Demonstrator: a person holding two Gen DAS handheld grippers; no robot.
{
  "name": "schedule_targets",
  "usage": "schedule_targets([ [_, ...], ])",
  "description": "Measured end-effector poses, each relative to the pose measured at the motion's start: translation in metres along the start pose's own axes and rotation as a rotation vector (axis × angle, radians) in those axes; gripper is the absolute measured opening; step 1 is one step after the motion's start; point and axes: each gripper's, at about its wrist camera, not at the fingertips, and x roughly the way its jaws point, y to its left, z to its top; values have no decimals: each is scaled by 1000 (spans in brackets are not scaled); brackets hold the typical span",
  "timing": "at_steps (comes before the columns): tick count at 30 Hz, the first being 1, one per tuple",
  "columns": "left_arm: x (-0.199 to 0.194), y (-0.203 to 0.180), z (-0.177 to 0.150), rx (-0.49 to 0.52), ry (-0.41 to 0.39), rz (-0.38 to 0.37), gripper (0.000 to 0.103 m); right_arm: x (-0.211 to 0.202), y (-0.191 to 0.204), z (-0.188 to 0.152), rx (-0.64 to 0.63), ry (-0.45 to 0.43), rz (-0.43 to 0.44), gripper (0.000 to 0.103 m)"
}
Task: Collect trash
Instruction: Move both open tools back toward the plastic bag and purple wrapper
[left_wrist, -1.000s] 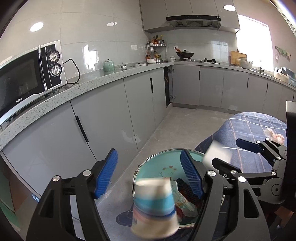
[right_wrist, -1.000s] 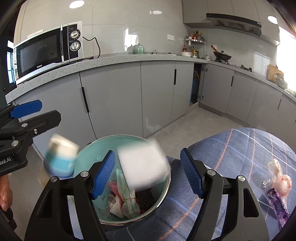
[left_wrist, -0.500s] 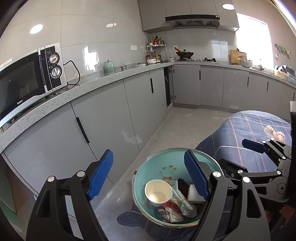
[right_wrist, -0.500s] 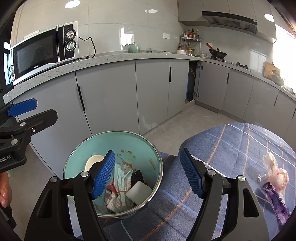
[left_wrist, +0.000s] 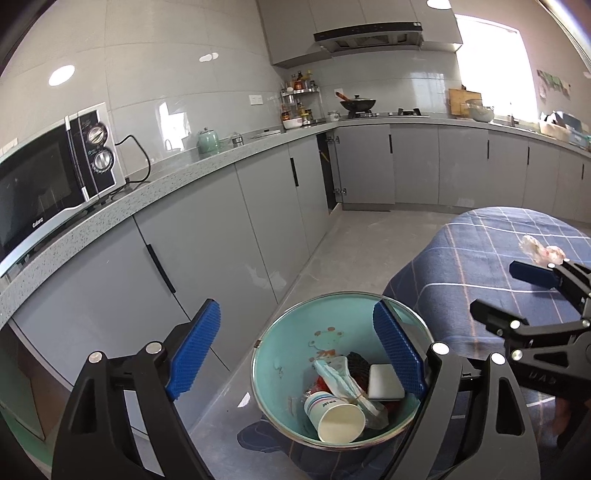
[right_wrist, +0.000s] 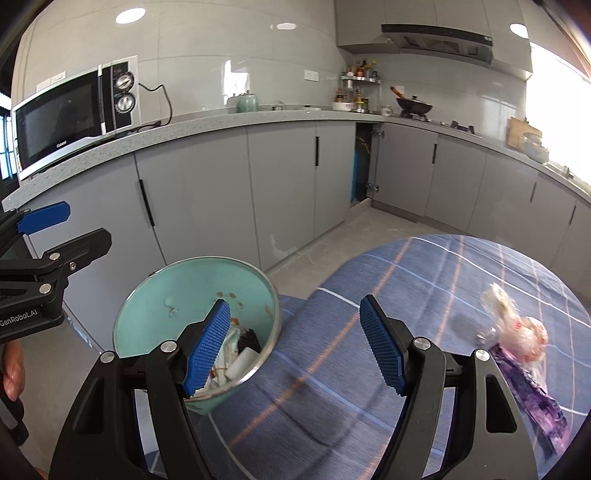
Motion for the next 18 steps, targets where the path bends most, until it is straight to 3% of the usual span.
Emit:
schedule_targets([
  [12,-7,-27,5,42,-8,-18,87,-26,-28,-11,25,-17,-34,72],
  [18,-5,-60,7,66,-6,-67,89,-49,-64,-27,32,-11,-112,72],
])
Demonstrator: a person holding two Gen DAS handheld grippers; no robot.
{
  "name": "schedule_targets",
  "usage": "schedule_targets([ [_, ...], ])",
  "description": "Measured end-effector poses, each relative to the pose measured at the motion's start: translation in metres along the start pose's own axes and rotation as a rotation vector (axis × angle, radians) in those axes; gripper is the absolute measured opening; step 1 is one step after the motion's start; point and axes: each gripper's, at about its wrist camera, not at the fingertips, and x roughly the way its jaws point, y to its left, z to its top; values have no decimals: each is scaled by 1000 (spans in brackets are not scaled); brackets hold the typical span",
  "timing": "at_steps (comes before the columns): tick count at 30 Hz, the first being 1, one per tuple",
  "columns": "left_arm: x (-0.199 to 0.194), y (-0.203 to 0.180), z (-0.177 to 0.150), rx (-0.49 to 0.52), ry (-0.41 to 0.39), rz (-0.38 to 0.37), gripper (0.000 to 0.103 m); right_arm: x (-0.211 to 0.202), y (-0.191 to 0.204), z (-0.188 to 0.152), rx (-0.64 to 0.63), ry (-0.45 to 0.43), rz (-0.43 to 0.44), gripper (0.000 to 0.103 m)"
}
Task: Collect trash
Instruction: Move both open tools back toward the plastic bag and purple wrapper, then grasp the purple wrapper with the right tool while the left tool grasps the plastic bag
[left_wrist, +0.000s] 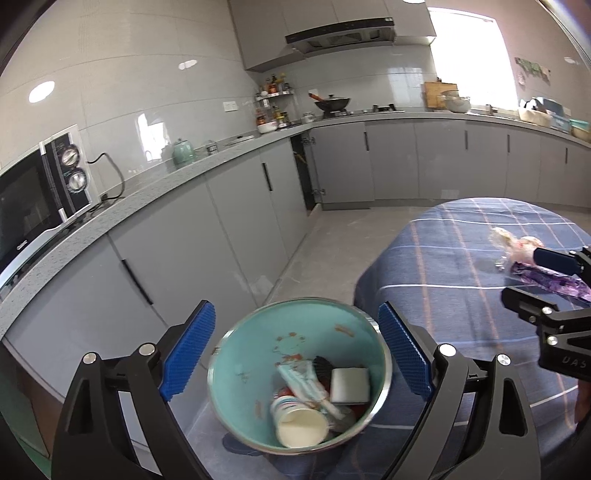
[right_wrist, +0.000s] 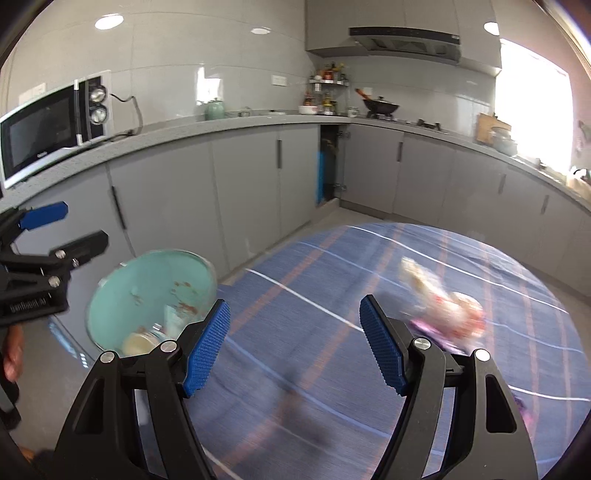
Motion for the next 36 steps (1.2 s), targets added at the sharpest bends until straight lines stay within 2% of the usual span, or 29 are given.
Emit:
schedule_targets([
  [8,13,-68,2,71,15,-105,89,-24,-104,-41,96,88,-216,72],
  [12,20,-103,6,109,25,-154,89,-23,-145,-53,134,155,-286,72],
  [16,27,-131,13,146,28,-185,90,-20,-173,-63,165,201,-278,72],
  [21,36,-147,15,168,40,-192,90,-1,-187,-71,175,284,-205,71],
  [23,39,-150,15,170,49,-193,90,4,-191,-72,204,315,-158,66],
  [25,41,-150,14,171,55,-192,90,10,-192,-75,210,350,-135,50],
  [26,41,-150,14,171,57,-192,90,10,-190,-75,205,356,-118,48],
  [29,42,-149,15,168,57,-193,90,3,-178,-75,171,353,-84,30],
  [30,41,-149,15,166,56,-194,90,0,-174,-75,158,346,-77,10],
  [31,40,-150,16,164,53,-195,90,-6,-166,-75,141,338,-63,5],
  [36,31,-155,23,157,27,-212,90,-32,-140,-72,98,274,-34,3],
])
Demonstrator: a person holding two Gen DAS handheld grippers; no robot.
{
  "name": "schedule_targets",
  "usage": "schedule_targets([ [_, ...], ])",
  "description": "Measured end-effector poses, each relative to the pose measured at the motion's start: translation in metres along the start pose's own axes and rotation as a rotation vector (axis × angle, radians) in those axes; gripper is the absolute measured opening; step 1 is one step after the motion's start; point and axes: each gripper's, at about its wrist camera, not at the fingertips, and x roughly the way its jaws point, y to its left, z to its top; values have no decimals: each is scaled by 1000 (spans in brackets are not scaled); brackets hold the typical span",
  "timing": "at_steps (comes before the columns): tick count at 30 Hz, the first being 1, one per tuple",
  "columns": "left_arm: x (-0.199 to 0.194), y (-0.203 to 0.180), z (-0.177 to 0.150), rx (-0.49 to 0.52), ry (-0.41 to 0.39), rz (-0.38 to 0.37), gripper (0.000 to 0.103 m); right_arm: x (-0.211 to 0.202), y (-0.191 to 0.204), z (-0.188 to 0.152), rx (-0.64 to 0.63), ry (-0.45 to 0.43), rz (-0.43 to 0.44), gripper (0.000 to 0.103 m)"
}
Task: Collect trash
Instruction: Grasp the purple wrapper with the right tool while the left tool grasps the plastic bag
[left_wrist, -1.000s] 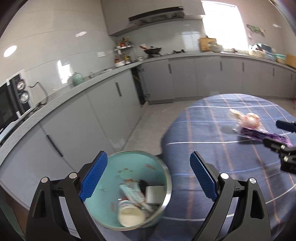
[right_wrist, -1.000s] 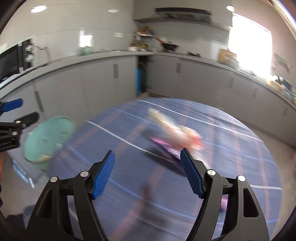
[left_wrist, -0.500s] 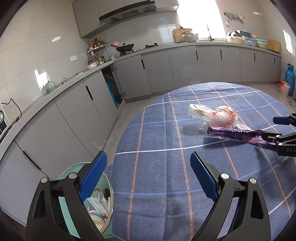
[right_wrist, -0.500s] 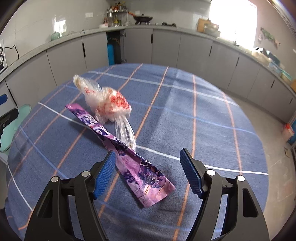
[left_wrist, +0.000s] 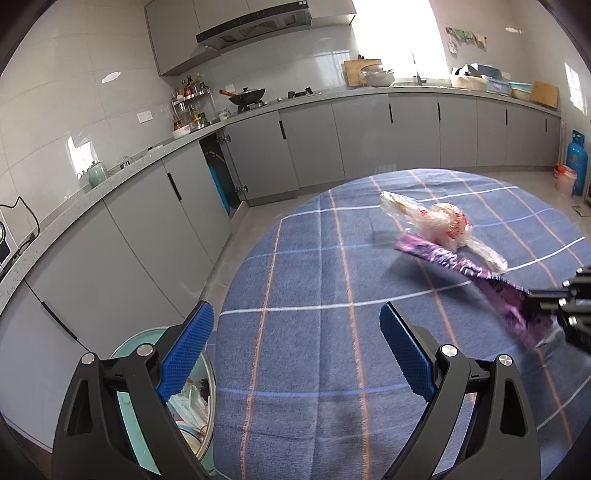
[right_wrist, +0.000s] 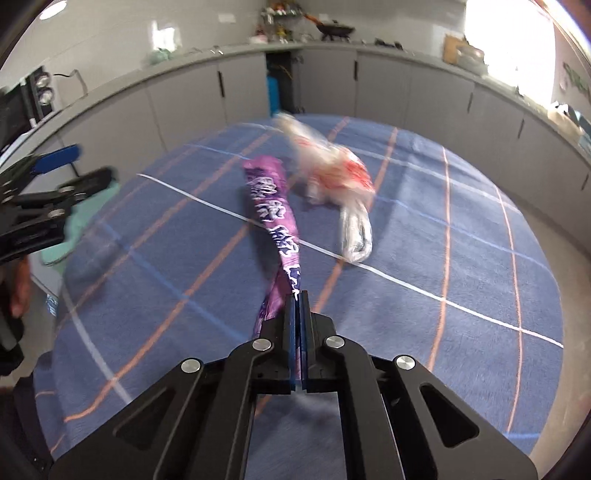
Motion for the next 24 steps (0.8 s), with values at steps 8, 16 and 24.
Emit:
schedule_targets([
  [8,9,-30,22,18,-13,-31,94,-50,-29,5,133,-163,-169,2],
  [16,50,-98,55,22,18,-112,95,-34,-93,6,308,-183,-342,3],
  [24,101,-151,77,34,86,-121,95,-26,-115,4,363,-177,-336,3],
])
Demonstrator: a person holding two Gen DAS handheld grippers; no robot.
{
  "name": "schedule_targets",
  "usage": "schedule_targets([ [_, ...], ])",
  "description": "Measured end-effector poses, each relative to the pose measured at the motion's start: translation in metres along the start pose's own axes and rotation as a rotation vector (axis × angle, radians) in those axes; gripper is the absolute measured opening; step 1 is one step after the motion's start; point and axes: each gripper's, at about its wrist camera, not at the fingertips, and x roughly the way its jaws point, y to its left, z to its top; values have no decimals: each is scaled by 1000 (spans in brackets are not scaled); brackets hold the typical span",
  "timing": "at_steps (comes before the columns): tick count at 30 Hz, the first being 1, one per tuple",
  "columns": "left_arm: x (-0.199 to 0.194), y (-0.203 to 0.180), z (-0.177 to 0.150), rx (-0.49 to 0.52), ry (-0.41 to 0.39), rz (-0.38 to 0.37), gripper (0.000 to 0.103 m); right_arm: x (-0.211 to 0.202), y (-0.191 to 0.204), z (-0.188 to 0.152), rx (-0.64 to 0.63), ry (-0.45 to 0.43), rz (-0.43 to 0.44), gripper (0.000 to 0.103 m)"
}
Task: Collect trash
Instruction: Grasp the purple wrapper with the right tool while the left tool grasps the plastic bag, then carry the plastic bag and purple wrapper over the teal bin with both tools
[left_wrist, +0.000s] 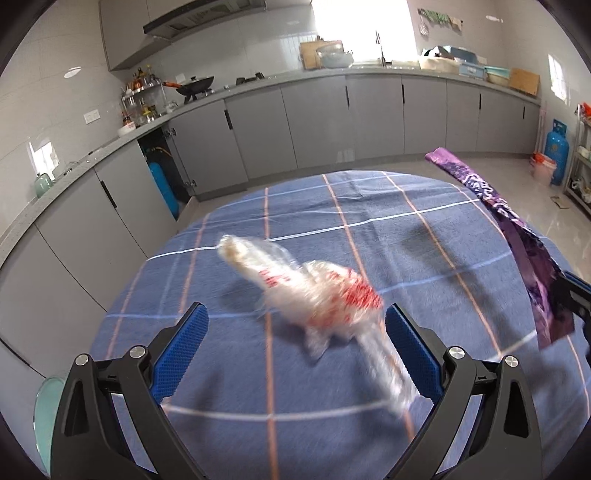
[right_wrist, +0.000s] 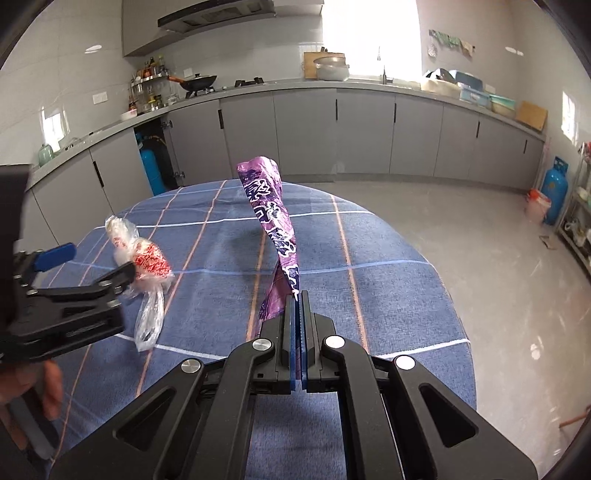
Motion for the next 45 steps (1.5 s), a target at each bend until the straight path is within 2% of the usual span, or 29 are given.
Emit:
schedule_targets([
  [5,28,-9,8,0,54,17,94,8,-1,3,8,12,21,3],
  [7,32,-11,6,-1,71,5,81,11,-3,4,10,17,30,3],
  [8,35,-12,6,5,87,-10,64,12,-2,3,10,22,35,3],
  [12,34,-13,2,34,94,-33,47,14,-1,3,8,28,48,3],
  [14,28,-8,1,35,93,-48,44,12,2,3,8,27,54,3],
  [19,2,14,-11,47,71,-57,43,6,16,-1,1,23,85,3],
  [27,-44,67,-41,10,41,-18,43,-5,72,0,-63,-3,173,3],
  [37,-102,136,-75,-53,-5,43,43,-16,148,0,-144,-40,303,3],
  [45,-133,188,-98,-101,-29,134,43,-24,201,1,-210,-58,373,3],
])
